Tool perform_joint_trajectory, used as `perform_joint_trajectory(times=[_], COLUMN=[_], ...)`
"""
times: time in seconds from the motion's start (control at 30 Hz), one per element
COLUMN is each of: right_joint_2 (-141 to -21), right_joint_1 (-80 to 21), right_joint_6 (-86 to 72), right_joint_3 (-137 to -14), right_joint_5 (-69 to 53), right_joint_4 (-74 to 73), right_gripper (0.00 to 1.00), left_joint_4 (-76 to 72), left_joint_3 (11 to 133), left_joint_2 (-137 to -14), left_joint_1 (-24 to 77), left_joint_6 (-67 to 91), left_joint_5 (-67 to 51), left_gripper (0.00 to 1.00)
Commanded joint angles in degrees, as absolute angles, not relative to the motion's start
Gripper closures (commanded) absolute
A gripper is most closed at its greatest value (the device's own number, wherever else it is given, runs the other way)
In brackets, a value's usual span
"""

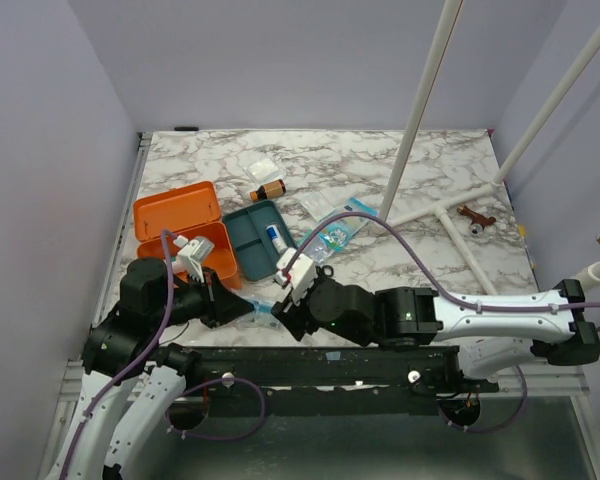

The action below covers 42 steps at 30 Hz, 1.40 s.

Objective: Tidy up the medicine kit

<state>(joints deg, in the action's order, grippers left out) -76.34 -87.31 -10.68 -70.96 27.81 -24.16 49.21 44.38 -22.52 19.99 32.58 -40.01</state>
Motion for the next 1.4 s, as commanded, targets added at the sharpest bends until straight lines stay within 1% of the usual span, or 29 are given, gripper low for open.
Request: perform_joint_trajectory(times=[0.0,0.17,0.3,0.47,0.63,0.73,0.87,0.97,1.07,1.37], right_joint_2=[-71.1,-68.2,-66.9,-65.6,-64.4,-63.8,-63.2,-62.7,-62.1,-60.9], right_joint_1=[-87.7,-87.7,-87.7,-87.7,-87.7,-87.7,-87.7,-87.7,-87.7,-87.7], right_joint_6=[-14.1,-16.3,-18.4,-19.8,-21.0,-21.4,-22.0,-22.7,-22.7,-23.8], right_joint_3=[-70.5,-69.5,-68.0,-66.7,-65.5,-64.2,-62.1,-60.8,-59.6,-56.3], right_joint_5=[35.9,37.7,38.1,35.9,35.7,35.1,34.4,34.1,33.8,31.8], right_joint_4=[-27.2,-29.5,-30.6,-31.2,-31.9,-31.0,-30.1,-29.8,-28.8,-27.6], right_gripper=[0.35,0.33,0.33,0.33,0.33,0.32,0.33,0.33,0.33,0.33], left_joint_4=[50.1,50.8,50.3,48.7,46.8,44.3,42.9,41.6,40.1,33.1], left_joint_3=[50.3,55.2,57.2,57.7,56.5,54.6,53.3,51.9,50.6,47.7], left_joint_2=[-25.0,-29.0,-32.9,-36.4,-40.6,-43.1,-46.6,-49.0,-51.8,-63.0], left_joint_1=[20.0,19.2,15.5,4.6,0.9,-3.9,-7.7,-9.7,-10.2,-10.8], left_joint_6=[30.1,26.9,24.2,20.5,19.6,20.4,21.3,22.6,23.5,27.5], left_joint_5=[-29.5,-19.4,-17.3,-19.3,-17.4,-20.2,-21.6,-22.6,-21.6,-25.4], left_gripper=[1.0,1.0,1.0,1.0,1.0,1.0,1.0,1.0,1.0,1.0])
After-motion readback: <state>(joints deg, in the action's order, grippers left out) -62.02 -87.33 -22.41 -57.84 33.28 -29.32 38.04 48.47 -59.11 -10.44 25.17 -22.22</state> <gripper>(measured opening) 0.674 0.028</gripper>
